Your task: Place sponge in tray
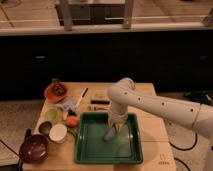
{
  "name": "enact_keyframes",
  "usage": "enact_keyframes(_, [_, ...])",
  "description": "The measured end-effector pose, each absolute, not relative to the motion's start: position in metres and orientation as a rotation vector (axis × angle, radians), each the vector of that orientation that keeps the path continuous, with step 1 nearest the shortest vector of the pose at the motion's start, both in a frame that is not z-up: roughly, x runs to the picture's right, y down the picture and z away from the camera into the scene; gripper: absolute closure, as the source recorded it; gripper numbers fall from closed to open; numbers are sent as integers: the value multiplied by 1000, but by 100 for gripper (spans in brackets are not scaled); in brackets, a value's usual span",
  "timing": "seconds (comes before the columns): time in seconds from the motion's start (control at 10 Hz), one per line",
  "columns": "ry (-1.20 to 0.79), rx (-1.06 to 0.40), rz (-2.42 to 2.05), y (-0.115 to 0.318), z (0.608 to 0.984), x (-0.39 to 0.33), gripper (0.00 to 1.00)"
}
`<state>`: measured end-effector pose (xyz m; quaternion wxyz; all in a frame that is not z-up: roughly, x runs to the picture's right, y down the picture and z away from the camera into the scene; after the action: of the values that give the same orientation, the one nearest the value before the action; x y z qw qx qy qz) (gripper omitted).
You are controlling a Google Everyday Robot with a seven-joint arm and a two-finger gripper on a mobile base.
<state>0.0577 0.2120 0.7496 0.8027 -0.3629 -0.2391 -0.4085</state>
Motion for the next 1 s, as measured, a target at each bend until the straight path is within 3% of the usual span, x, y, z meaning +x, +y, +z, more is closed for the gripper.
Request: enact_keyframes(1.0, [-519,-776,-904,212,751,61,96])
